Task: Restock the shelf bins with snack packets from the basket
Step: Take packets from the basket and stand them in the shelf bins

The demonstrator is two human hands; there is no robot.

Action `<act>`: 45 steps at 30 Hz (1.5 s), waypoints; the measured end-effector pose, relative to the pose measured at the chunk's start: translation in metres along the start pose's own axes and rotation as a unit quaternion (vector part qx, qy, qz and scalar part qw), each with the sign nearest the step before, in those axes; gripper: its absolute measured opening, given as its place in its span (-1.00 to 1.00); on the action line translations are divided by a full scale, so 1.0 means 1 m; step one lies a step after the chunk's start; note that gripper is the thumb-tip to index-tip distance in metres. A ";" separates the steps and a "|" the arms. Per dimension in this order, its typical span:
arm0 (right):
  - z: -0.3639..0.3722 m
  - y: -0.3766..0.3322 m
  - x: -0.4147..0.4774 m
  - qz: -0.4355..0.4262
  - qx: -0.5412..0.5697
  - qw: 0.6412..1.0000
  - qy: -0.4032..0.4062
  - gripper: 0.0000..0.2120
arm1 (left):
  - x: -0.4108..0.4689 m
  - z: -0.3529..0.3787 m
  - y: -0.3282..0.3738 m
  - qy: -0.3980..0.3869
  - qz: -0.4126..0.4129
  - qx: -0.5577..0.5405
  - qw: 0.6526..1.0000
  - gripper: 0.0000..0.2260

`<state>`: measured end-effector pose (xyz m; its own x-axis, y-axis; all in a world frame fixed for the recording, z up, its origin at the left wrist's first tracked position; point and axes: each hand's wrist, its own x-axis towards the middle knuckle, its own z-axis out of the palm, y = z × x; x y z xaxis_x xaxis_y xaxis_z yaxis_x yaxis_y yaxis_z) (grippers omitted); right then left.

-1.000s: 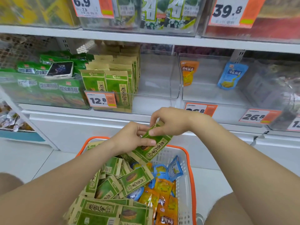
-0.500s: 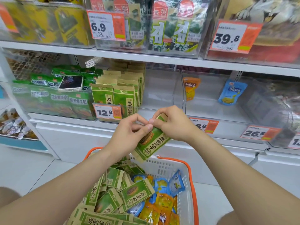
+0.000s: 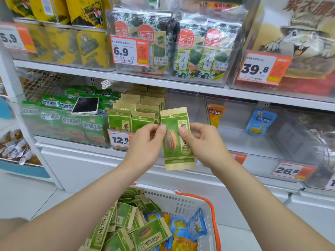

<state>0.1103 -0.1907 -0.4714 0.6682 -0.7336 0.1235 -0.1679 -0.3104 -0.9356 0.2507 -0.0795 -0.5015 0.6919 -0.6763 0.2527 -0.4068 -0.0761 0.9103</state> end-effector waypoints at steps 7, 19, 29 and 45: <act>-0.001 0.002 0.048 0.056 -0.118 0.983 0.125 -0.53 | 0.051 -0.027 0.023 0.089 0.213 0.415 0.880 -0.76; 0.025 -0.016 0.136 0.116 -0.291 0.942 0.120 -0.62 | 0.084 0.015 -0.014 0.077 0.292 0.571 0.763 -0.71; 0.058 0.029 0.225 0.147 -0.308 0.930 0.138 -0.35 | 0.103 0.017 -0.033 0.054 0.303 0.564 0.766 -0.78; 0.057 0.054 0.244 0.084 -0.222 0.956 0.172 -0.49 | 0.106 0.012 -0.041 0.058 0.333 0.524 0.782 -0.72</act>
<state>0.3054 -0.3519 -0.5109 0.3400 -0.9273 0.1563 -0.5941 -0.3407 -0.7287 0.3337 -0.1567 -0.5153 0.1436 -0.7550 0.6398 -0.9227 -0.3358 -0.1892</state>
